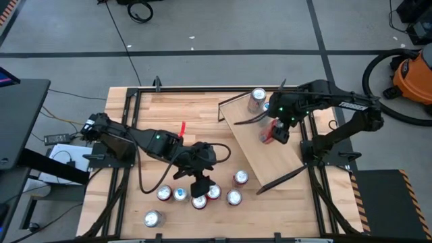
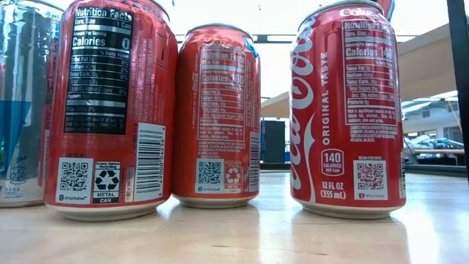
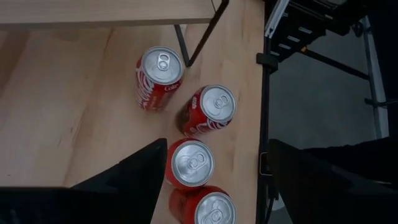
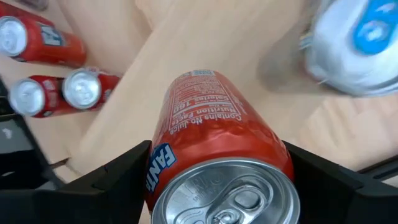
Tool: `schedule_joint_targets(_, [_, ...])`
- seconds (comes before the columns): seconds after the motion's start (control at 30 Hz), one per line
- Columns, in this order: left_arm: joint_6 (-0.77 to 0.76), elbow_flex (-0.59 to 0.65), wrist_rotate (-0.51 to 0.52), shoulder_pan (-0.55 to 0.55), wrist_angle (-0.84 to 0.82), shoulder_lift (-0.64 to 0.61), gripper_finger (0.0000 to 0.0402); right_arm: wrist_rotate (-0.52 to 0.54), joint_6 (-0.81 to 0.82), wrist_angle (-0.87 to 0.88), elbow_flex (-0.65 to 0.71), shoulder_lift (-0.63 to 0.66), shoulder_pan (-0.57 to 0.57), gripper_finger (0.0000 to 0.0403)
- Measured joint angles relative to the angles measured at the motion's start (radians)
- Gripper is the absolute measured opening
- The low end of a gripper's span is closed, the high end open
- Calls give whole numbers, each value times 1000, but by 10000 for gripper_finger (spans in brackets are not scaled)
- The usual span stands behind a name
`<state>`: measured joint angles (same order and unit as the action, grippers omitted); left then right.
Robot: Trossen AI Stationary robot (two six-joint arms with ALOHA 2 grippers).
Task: Place canned beverage on shelf
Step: Put the right orange soda can on the shelf
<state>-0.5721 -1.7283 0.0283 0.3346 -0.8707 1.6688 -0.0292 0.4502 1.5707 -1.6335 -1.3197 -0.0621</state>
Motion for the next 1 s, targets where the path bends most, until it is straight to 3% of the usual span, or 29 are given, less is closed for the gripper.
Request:
schedule_joint_targets(0.23, [-15, 0, -7, -14, 0, 0, 286, -43, -140, 0, 35, 0, -53, 320])
schedule_joint_targets(0.5, [-19, 0, -7, -14, -1, 0, 286, 2, -216, 0, 82, 25, -66, 320])
schedule_joint_targets(1.0, [-42, 0, -63, -25, -80, 0, 286, 7, -250, 1, 113, 85, -105, 320])
